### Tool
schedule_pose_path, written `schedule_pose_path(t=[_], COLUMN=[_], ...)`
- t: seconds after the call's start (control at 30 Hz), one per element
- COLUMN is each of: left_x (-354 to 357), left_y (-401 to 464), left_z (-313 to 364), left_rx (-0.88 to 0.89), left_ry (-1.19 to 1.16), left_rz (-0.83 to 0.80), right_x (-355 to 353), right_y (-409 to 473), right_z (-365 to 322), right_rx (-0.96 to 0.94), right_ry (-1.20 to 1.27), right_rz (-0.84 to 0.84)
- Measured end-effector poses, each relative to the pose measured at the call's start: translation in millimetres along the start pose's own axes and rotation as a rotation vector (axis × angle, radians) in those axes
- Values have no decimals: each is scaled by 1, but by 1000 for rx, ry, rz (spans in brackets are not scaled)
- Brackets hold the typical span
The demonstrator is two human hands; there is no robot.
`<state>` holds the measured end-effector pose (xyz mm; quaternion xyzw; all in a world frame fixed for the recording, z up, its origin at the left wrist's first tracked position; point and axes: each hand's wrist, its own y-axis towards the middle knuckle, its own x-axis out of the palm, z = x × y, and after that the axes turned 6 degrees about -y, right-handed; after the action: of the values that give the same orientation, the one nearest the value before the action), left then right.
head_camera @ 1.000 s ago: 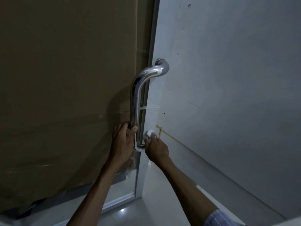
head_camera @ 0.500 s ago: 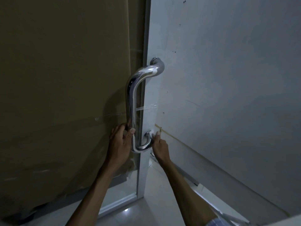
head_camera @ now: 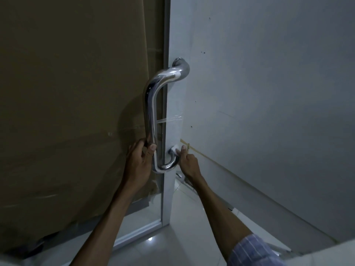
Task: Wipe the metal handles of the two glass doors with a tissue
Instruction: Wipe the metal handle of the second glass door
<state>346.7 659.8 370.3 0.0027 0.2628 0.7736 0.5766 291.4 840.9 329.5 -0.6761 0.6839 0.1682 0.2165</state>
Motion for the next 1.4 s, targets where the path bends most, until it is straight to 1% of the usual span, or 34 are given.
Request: schedule_pose_path(t=[0.13,0.2,0.27,0.33,0.47,0.57,0.8,0.97,1.1,1.23,1.33,1.4], left_x=[0,0,0,-1,2,4,0,-2,-4,-5,-6,-6], left_y=[0,-2,-2,-1,-1,0,7,9,9,10,10,10], left_z=[1,2,1,0,-2,-5,-10,-9,-3,0,0,-1], left_rx=[11,9,0,4,-18,-29,-59,-54,-59,-91,-77,-84], left_ry=[2,-14,-13,2,-14,-30,-3,29,57,63,65,49], left_rz=[5,6,-5,-5,-5,5,-33,-41,-48,-76,-83,-90], right_x=[3,3,2,5,19,34,79,80,94,75,79,88], right_y=[-11,-11,-13,-20,-52,-67,-94,-87,-97,-85,-92,-98], right_z=[2,6,-1,-8,-7,-10,-21,-24,-29,-40,-52,-56], right_rx=[-16,-1,54,97,111,130,221,221,273,391,427,462], right_ry=[-15,38,103,137,197,284,365,383,436,536,601,730], right_rz=[77,38,4,13,128,173,173,276,229,275,186,144])
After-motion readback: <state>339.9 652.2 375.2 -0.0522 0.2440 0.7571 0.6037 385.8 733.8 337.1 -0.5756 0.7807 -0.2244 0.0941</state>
